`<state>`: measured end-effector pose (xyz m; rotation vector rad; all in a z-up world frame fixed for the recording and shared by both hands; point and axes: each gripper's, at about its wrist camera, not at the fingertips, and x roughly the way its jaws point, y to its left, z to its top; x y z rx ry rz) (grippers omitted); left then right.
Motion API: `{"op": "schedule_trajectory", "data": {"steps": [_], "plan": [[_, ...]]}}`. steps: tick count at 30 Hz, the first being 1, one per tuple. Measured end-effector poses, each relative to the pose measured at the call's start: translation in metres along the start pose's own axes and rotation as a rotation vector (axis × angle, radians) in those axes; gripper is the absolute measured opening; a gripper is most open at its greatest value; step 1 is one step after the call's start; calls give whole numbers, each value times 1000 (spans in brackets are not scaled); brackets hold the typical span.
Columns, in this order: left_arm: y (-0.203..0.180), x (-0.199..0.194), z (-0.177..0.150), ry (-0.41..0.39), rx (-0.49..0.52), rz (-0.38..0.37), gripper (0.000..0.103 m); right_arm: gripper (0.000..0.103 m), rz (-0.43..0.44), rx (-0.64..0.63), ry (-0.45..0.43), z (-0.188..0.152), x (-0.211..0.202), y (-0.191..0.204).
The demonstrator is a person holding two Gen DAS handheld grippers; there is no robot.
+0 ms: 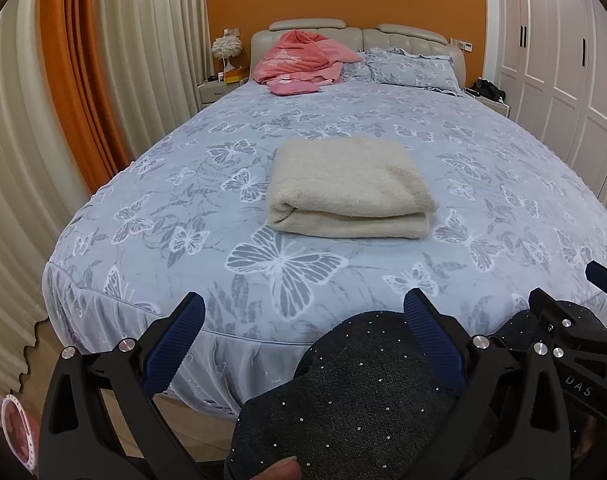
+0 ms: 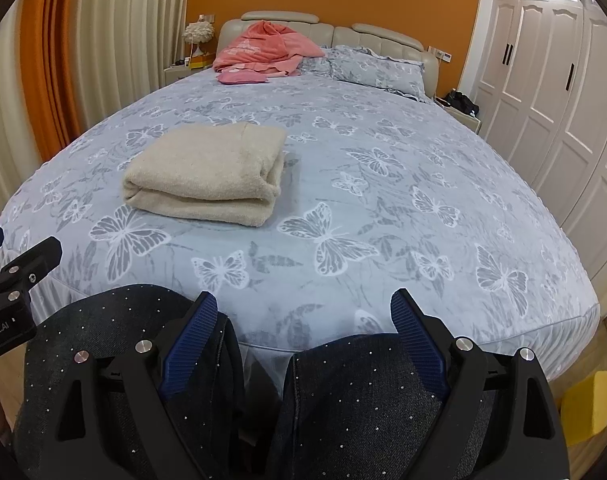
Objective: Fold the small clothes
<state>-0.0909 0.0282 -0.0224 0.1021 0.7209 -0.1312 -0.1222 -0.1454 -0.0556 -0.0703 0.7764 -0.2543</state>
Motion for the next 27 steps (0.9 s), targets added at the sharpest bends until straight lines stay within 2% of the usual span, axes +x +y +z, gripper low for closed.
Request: {"op": "schedule_trajectory", "data": {"steps": [15, 27], "plan": [[5, -1, 0, -16, -20, -3, 97, 86, -1, 2, 0, 0, 0, 0], [0, 4, 0, -7, 5, -4, 97, 86, -2, 8, 0, 0, -1, 1]]}}
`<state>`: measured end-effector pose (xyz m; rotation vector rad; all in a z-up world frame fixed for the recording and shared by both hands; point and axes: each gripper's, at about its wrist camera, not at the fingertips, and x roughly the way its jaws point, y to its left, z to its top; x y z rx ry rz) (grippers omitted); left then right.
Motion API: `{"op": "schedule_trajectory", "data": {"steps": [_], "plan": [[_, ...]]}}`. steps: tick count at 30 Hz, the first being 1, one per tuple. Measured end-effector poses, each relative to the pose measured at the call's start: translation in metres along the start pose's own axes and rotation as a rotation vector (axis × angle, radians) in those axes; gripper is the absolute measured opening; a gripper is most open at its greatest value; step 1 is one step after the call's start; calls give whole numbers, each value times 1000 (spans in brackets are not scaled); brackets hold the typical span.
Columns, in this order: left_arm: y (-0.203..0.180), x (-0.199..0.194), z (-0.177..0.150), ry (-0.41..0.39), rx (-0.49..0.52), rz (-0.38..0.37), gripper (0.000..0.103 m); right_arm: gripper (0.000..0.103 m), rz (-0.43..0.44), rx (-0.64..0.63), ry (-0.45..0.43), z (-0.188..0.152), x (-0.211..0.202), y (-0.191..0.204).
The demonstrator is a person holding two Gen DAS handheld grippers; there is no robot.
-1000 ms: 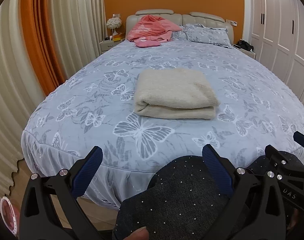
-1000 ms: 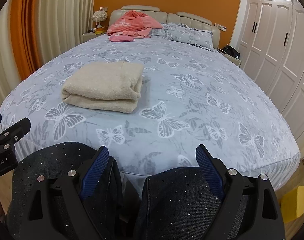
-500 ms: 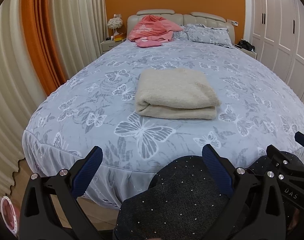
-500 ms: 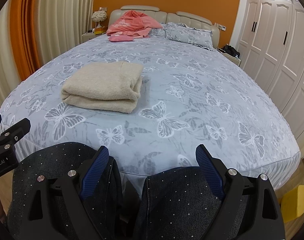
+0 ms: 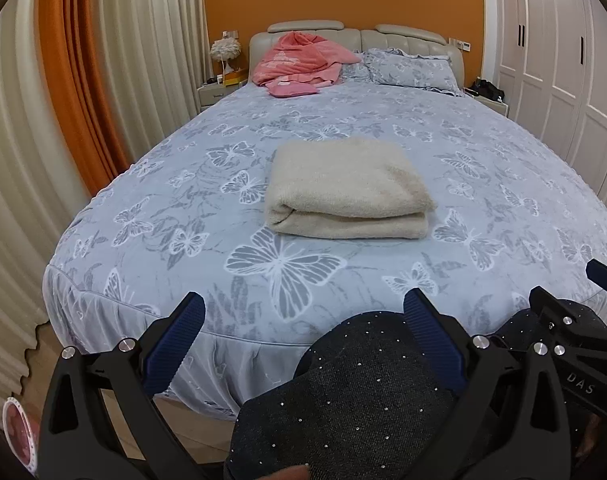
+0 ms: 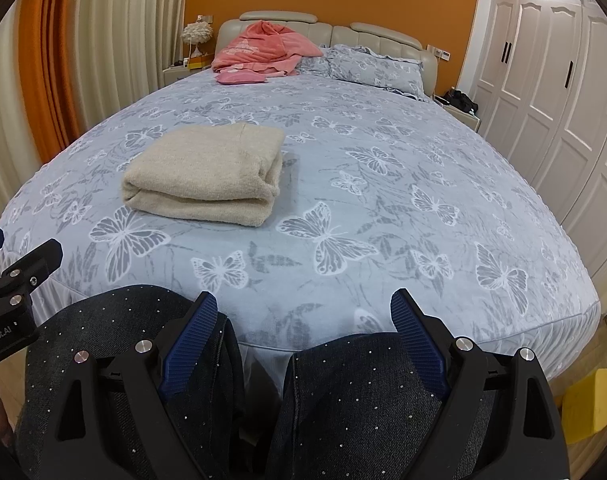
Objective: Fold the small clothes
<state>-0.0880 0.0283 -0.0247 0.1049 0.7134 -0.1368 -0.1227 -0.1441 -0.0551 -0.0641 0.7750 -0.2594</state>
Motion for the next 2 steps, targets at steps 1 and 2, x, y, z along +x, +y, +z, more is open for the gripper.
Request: {"op": "schedule_trajectory", "data": {"steps": [1, 2], "plan": [[0, 0, 0, 1, 1, 4, 97, 86, 0, 0, 0, 0, 0, 0], [0, 0, 0, 2, 1, 4, 97, 86, 0, -1, 0, 0, 0, 0]]}}
